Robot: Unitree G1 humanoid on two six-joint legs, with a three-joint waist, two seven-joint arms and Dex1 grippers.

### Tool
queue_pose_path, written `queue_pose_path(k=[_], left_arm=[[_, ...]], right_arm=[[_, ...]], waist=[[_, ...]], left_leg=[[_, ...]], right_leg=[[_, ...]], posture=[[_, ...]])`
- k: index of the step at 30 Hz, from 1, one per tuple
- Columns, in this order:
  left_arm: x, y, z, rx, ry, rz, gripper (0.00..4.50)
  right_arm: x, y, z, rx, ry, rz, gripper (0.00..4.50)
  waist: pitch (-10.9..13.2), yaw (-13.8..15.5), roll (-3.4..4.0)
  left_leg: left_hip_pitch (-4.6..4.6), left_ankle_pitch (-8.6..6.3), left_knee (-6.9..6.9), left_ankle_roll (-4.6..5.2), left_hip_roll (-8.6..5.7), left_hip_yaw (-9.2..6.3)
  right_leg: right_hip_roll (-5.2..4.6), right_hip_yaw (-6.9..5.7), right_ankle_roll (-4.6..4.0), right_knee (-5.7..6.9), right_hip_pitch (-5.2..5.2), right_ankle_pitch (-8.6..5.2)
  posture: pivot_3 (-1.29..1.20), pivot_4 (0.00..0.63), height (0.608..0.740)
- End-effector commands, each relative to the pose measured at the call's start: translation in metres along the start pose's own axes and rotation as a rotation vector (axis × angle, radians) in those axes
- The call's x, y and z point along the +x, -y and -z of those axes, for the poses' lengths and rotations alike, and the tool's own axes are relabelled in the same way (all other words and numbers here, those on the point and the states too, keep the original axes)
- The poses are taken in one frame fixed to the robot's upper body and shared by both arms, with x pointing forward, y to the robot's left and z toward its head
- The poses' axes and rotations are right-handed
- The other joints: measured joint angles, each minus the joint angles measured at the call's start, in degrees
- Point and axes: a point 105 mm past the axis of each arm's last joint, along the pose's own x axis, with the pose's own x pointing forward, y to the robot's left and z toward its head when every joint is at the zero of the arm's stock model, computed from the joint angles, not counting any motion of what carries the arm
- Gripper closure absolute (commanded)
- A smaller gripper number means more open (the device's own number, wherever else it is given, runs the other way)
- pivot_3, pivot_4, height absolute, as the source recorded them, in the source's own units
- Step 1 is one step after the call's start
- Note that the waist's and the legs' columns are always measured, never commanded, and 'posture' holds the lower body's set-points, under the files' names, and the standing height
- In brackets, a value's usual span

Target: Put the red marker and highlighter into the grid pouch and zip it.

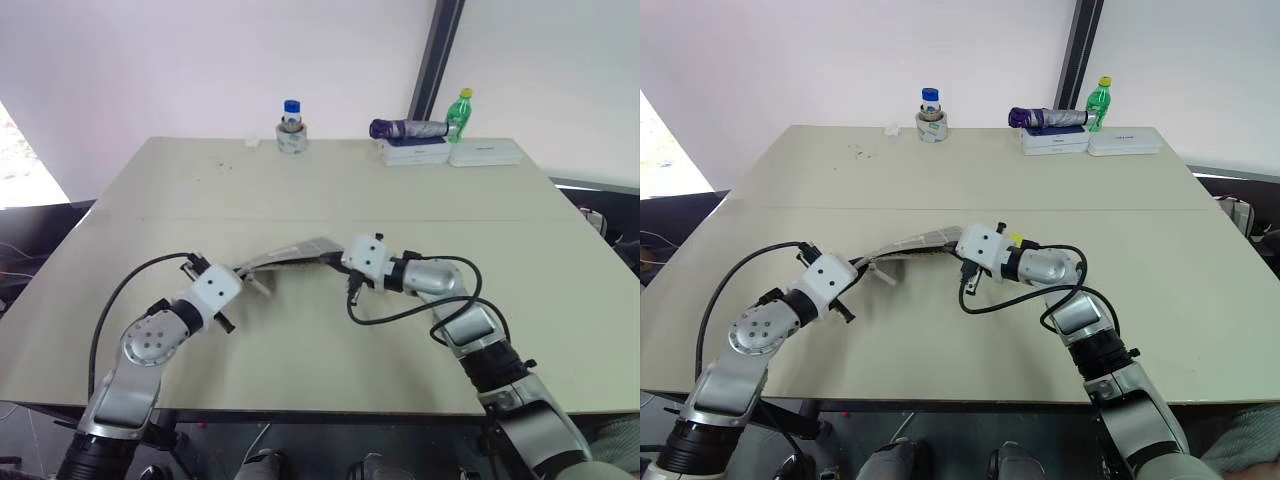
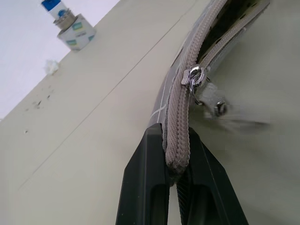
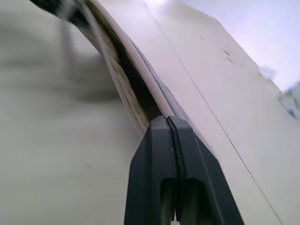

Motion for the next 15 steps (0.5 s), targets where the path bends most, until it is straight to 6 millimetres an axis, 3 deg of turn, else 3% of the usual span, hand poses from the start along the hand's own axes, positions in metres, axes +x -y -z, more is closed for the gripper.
queue_pose_path(k=[1, 7, 13, 15], left_arm=[[-0.001, -0.019, -0.011, 0.049, 0.036, -0.086, 4.50], [0.001, -0.014, -0.008, 0.057, 0.019, -0.100, 4.50], [0.003, -0.011, -0.010, 0.080, 0.029, -0.099, 4.50], [0.003, -0.010, -0.010, 0.101, 0.027, -0.094, 4.50]], right_arm=[[-0.017, 0.030, 0.001, 0.093, 0.008, 0.144, 3.92], [-0.031, 0.039, 0.036, 0.279, -0.202, 0.331, 0.96], [-0.042, 0.039, 0.027, 0.533, -0.224, 0.418, 0.96], [-0.049, 0.039, 0.035, 0.582, -0.282, 0.455, 0.96]], waist=[[0.00, -0.04, 0.00], [0.00, -0.26, 0.00], [0.01, -0.23, 0.01], [0.01, -0.14, 0.01]], left_leg=[[0.00, 0.00, 0.00, 0.00, 0.00, 0.00], [0.01, 0.00, -0.06, 0.00, 0.02, 0.00], [-0.01, 0.01, -0.09, -0.01, 0.02, 0.00], [-0.01, 0.00, -0.09, -0.01, 0.02, 0.00]], right_leg=[[0.00, 0.00, 0.00, 0.00, 0.00, 0.00], [0.00, 0.00, 0.00, 0.00, -0.02, 0.00], [0.00, 0.00, 0.00, 0.00, -0.05, 0.00], [0.00, 0.00, 0.00, -0.01, -0.05, 0.00]], posture=[[0.00, 0.150, 0.737], [0.00, 0.150, 0.737], [0.00, 0.150, 0.737], [0.00, 0.150, 0.737]])
